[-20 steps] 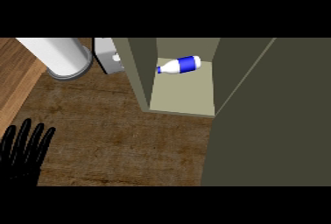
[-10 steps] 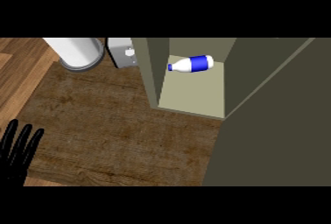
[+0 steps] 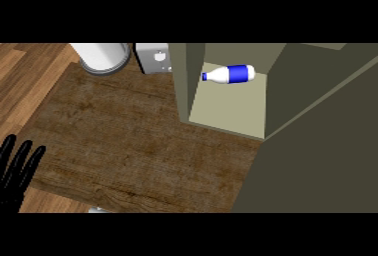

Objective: Pick up the bottled water, place it into the cabinet and close the cabinet

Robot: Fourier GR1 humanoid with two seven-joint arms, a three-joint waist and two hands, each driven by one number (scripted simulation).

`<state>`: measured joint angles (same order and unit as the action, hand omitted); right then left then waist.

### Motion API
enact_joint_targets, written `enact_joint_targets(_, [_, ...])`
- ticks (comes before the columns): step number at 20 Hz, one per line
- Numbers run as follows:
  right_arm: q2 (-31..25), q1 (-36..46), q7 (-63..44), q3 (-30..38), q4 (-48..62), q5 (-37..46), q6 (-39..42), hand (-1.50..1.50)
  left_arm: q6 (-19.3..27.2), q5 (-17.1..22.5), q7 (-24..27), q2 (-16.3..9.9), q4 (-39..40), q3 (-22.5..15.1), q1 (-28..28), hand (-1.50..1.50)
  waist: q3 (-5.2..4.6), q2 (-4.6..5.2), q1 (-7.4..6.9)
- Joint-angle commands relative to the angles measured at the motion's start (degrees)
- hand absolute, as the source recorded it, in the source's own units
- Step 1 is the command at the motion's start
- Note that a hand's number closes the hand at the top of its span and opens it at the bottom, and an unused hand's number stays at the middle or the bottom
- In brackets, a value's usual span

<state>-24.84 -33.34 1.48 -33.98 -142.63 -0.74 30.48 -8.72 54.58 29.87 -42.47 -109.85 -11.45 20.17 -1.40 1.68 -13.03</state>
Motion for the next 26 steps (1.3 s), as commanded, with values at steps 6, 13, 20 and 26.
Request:
enact_joint_targets(6, [0.14, 10.87, -8.07, -6.42, -1.05, 1.82, 2.46, 1.50, -1.99, 0.82, -0.39, -1.37, 0.52, 1.22, -0.06, -1.50, -0.23, 0.04, -1.28])
enact_joint_targets(13, [-0.23, 14.86, -9.65, -5.59, -0.20, 0.88, 2.81, 1.50, -3.06, 1.88, -1.04, -2.58, 1.67, 2.62, -0.52, -1.50, -0.39, 0.21, -0.90])
enact_joint_targets(20, [1.77, 14.98, -10.08, -4.94, 1.30, -1.76, 1.25, 1.50, -4.11, 2.69, -0.87, -2.63, 1.99, 3.16, -0.31, -1.50, -0.35, 0.86, -0.98])
enact_joint_targets(26, [2.50, 14.31, -8.99, -7.41, 4.14, -6.62, 3.18, 1.50, -5.00, 2.80, -0.59, -3.06, 2.42, 4.08, -1.37, -1.50, -0.18, 2.59, -3.55])
